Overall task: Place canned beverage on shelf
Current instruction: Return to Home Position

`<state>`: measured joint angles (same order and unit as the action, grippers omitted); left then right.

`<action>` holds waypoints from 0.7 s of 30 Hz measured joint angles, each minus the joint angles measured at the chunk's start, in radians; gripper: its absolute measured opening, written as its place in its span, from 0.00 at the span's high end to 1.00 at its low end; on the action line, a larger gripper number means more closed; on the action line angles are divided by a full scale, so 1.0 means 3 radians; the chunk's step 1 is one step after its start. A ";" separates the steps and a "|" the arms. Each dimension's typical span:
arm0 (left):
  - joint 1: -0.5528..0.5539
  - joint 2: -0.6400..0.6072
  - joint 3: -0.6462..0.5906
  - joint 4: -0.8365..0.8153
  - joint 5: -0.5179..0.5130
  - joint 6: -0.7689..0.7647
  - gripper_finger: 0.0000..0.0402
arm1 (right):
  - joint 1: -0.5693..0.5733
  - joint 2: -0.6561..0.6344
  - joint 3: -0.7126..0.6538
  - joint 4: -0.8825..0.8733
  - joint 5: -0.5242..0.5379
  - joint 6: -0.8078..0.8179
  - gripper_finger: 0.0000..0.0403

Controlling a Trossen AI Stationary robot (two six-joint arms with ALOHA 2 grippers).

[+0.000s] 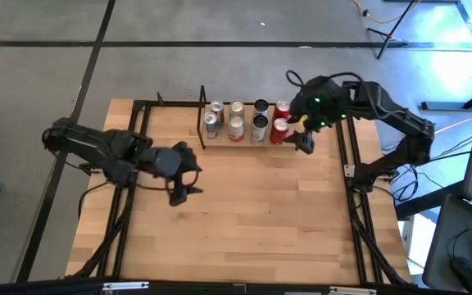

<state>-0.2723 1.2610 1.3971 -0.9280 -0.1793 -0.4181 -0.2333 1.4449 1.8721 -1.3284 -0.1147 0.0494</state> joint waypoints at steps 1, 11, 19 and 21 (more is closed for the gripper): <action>0.0100 0.0000 -0.0052 0.0092 0.0052 0.0072 0.25 | 0.0024 -0.0034 -0.0001 -0.0007 0.0024 -0.0008 0.27; 0.0806 -0.0105 -0.0572 0.0960 0.0168 0.0198 0.50 | 0.0035 -0.0493 -0.0006 -0.0011 0.0066 -0.0351 0.70; 0.0985 -0.0307 -0.0968 0.1598 0.0014 0.0268 0.70 | 0.0035 -0.0714 -0.0006 0.0012 -0.0038 -0.0443 0.90; 0.0988 -0.0372 -0.1084 0.1688 -0.0048 0.0267 0.76 | 0.0035 -0.0758 -0.0008 0.0019 -0.0042 -0.0441 0.93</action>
<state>0.0242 1.1492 1.0720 -0.4216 -0.1936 -0.3381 -0.2230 1.2173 1.8698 -1.3227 -0.1272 -0.0828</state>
